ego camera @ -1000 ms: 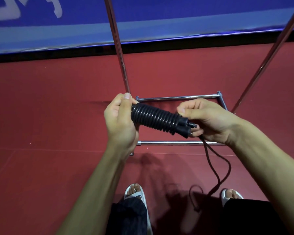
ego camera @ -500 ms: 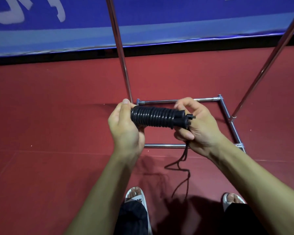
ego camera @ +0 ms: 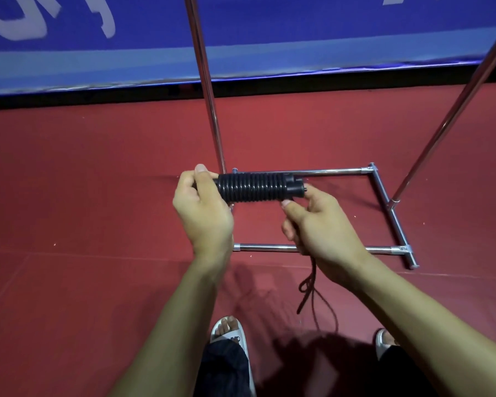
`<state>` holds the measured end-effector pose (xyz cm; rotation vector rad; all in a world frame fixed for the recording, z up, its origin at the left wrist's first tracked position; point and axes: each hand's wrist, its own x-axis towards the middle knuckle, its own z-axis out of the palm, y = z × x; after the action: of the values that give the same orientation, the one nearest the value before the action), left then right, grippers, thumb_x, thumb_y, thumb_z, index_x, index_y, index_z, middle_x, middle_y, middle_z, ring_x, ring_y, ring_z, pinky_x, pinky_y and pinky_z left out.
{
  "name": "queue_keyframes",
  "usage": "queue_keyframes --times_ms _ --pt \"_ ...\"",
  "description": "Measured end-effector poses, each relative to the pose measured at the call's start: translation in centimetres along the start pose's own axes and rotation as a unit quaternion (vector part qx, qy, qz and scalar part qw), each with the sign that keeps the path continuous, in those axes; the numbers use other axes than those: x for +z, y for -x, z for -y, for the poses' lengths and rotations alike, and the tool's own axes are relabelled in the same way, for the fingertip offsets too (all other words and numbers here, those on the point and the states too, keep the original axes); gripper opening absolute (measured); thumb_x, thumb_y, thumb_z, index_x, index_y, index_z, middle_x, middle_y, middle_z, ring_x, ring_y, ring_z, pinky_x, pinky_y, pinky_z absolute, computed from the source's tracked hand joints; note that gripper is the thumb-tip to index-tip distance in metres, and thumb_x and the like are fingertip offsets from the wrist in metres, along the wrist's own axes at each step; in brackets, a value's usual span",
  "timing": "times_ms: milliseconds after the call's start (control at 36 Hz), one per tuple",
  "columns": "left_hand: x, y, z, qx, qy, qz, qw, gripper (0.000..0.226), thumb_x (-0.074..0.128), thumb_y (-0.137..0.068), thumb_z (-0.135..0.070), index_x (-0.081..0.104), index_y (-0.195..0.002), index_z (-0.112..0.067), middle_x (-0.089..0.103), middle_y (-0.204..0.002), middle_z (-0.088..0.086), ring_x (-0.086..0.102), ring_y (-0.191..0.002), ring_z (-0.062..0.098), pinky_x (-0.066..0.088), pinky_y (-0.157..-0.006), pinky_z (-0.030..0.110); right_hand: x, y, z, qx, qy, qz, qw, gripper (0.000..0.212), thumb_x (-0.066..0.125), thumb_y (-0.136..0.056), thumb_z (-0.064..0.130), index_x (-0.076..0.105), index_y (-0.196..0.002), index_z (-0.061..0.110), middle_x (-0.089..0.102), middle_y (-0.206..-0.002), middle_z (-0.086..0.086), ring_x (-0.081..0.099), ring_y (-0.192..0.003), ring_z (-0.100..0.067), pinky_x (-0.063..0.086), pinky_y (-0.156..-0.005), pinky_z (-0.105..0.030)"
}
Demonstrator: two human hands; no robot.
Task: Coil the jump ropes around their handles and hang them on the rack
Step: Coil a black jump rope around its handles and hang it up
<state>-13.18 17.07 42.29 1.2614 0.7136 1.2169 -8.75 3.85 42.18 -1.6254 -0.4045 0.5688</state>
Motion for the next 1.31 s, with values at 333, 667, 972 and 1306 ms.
queue_keyframes --times_ms 333,667,972,1306 --pt "0.2 0.4 -0.3 0.047 -0.058 0.018 0.997 0.032 0.042 -0.102 -0.011 0.049 -0.071 -0.007 0.042 -0.041 -0.015 0.039 -0.037 0.002 0.033 -0.043 0.015 0.8 0.6 0.3 0.066 -0.126 -0.005 0.99 0.021 0.041 -0.104 0.01 0.05 -0.086 0.009 0.056 -0.058 -0.004 0.032 -0.04 -0.008 0.029 -0.036 -0.017" --pt "-1.1 -0.9 1.0 0.12 -0.151 0.034 0.981 0.03 0.044 -0.096 -0.028 0.049 -0.067 -0.026 0.045 -0.054 -0.01 0.041 -0.049 0.015 0.034 -0.055 0.032 1.1 0.7 0.5 0.152 -0.155 0.025 0.976 0.031 0.038 -0.107 0.018 0.058 -0.093 -0.001 0.046 -0.048 0.001 0.029 -0.036 -0.006 0.027 -0.037 -0.018" --pt "-2.1 -1.4 0.6 0.239 -0.207 0.072 0.946 0.032 0.044 -0.098 -0.022 0.054 -0.076 -0.002 0.048 -0.061 -0.017 0.048 -0.052 0.002 0.035 -0.053 0.018 -1.7 0.8 1.6 0.151 0.0 0.093 0.984 0.029 0.059 -0.096 0.009 0.058 -0.067 0.007 0.06 -0.052 -0.002 0.048 -0.046 -0.01 0.046 -0.048 -0.023" --pt "-2.7 -0.6 -0.3 0.276 -0.226 0.228 0.906 0.036 0.044 -0.095 -0.025 0.055 -0.072 0.001 0.05 -0.051 0.006 0.046 -0.052 0.029 0.035 -0.047 0.032 -4.5 -0.4 2.3 0.012 0.208 0.066 0.976 0.009 0.065 -0.091 0.012 0.057 -0.089 0.014 0.062 -0.052 -0.003 0.037 -0.041 -0.017 0.028 -0.041 -0.022"
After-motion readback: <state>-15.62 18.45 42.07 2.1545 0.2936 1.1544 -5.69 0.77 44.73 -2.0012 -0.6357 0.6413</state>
